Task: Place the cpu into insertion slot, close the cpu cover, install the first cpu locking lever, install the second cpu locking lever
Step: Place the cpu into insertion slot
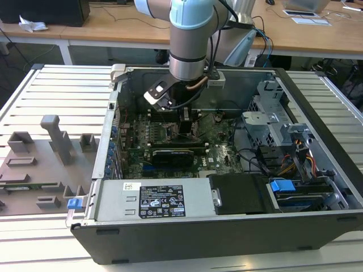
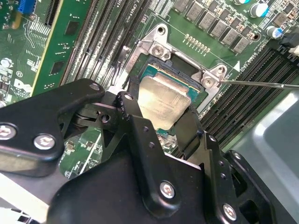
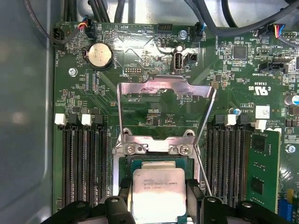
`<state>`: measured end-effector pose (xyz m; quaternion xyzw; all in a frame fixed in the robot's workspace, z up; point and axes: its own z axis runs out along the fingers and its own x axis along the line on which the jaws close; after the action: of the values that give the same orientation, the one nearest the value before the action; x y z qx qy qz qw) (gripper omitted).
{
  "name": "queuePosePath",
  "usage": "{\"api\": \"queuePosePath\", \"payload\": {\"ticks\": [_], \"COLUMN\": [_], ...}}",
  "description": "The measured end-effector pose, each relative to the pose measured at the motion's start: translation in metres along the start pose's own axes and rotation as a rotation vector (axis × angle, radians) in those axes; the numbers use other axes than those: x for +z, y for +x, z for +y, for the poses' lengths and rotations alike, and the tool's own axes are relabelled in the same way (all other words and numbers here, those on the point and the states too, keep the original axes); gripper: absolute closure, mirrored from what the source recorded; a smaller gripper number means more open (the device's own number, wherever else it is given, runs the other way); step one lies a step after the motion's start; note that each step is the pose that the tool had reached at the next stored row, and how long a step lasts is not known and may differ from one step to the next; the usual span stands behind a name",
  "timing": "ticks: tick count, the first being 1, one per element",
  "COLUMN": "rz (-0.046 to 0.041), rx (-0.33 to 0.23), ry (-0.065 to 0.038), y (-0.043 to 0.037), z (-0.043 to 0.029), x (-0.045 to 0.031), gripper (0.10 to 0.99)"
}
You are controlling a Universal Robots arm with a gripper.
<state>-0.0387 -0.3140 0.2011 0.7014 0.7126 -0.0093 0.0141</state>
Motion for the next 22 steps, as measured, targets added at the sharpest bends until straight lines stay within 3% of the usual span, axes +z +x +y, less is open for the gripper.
{"api": "queuePosePath", "payload": {"ticks": [8,10,22], "rz": [-0.0001,-0.0002,-0.0021], "rx": [0.000,0.000,-0.007], "ry": [0.000,0.000,0.000], "y": [0.0000,0.0000,-0.0001], "z": [0.0002,0.0002,0.0012], "x": [0.0019,0.0019,0.0014], "gripper": [0.541,0.467,0.467]}}
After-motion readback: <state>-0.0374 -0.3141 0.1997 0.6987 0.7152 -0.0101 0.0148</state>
